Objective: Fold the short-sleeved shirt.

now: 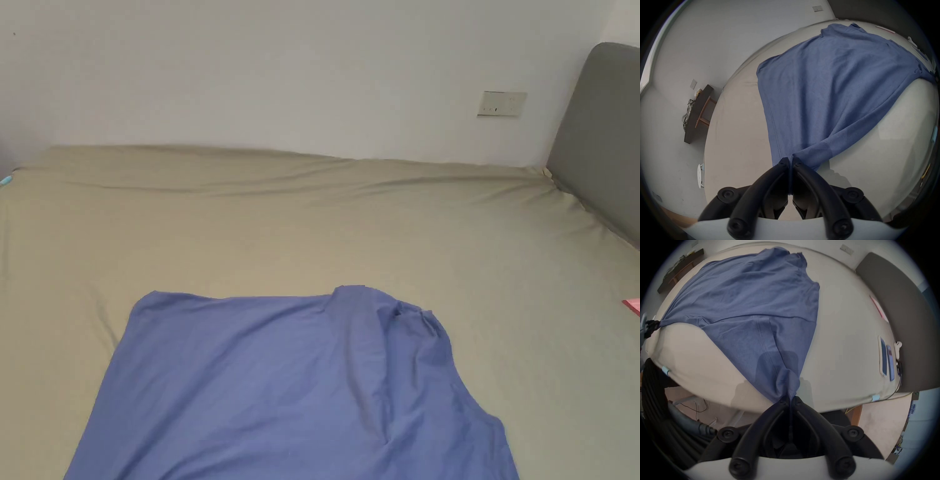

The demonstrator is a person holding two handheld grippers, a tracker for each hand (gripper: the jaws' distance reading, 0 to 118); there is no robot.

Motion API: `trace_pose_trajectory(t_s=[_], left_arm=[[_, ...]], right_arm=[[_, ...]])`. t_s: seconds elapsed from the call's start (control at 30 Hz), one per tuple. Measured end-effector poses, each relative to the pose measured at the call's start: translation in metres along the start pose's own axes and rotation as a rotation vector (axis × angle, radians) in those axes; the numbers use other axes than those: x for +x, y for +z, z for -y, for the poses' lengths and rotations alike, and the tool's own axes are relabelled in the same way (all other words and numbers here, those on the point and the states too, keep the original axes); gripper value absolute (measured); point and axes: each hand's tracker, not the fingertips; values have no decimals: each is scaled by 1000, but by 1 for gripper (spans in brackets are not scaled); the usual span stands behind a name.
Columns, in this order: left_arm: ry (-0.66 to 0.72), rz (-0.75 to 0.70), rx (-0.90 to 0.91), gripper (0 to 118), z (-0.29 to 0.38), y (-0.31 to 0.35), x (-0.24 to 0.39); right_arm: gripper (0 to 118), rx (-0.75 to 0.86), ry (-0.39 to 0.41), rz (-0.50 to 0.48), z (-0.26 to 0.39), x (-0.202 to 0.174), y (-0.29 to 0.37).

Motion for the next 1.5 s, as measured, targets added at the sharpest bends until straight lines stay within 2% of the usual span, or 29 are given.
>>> trace_pose_trajectory(t_s=[0.07, 0.13, 0.27, 0.4, 0.43, 0.47, 0.53, 0.57, 0.6, 0.63, 0.67, 0.7, 0.77, 0.83, 0.97, 1.03, 1.1, 1.13, 1.17, 1.2, 1.27, 1.33, 1.37, 1.4, 1.5], left_arm=[[-25, 19, -9, 1, 5, 5, 0], [-49, 49, -25, 1, 7, 7, 0], [-100, 83, -58, 1, 9, 6, 2], [-91, 90, -64, 2, 8, 5, 2], [-85, 90, -64, 6, 6, 4, 0], [-70, 90, -59, 25, 5, 5, -2], [22, 91, -38, 86, -2, 11, -12], [77, 107, -16, 102, -6, 15, -19], [133, 110, 15, 106, -12, 22, -24], [223, 119, 88, 109, -20, 34, -34], [312, 137, 157, 110, -31, 47, -45], [387, 147, 205, 110, -40, 58, -54], [524, 134, 355, 110, -67, 91, -70], [577, 86, 523, 110, -91, 124, -81], [602, 1, 770, 110, -132, 187, -79], [599, -40, 854, 110, -147, 213, -70], [590, -90, 903, 106, -156, 230, -62], [581, -132, 917, 99, -160, 235, -57], [567, -160, 937, 81, -162, 240, -52], [553, -181, 941, 59, -163, 243, -48], [521, -224, 935, 17, -164, 245, -41], [512, -240, 924, 10, -162, 245, -37], [507, -236, 920, 2, -161, 245, -36], [503, -233, 914, 1, -161, 243, -37], [504, -225, 891, 0, -160, 243, -34]], right_arm=[[1, 15, -5, 20, 6, -1, 5], [1, 5, -39, -5, 8, -4, 9], [1, 6, -19, 4, 8, -14, 9], [1, 15, -21, 8, 6, -14, 8], [8, 30, -31, 14, 5, -12, 9], [31, 49, -47, 21, 3, -9, 11], [102, 79, -97, 30, -4, -2, 21], [109, 98, -101, 37, -9, 1, 27], [116, 135, -98, 41, -15, 4, 34], [118, 197, -95, 46, -21, 5, 50], [110, 303, -85, 48, -34, 5, 68], [108, 338, -81, 57, -44, 5, 80], [109, 505, -67, 67, -73, 4, 111], [109, 691, -61, 69, -96, -4, 146], [113, 1015, -52, 69, -125, -29, 213], [113, 1103, -22, 82, -133, -46, 238], [101, 1163, 0, 96, -137, -65, 255], [89, 1195, 14, 96, -137, -76, 262], [64, 1218, 30, 97, -140, -78, 261], [48, 1234, 41, 96, -141, -84, 262], [25, 1250, 47, 94, -140, -96, 262], [0, 1262, 54, 80, -136, -109, 260], [0, 1265, 51, 89, -135, -113, 258], [0, 1289, 52, 107, -134, -115, 257], [0, 1242, 49, 68, -138, -116, 250]])
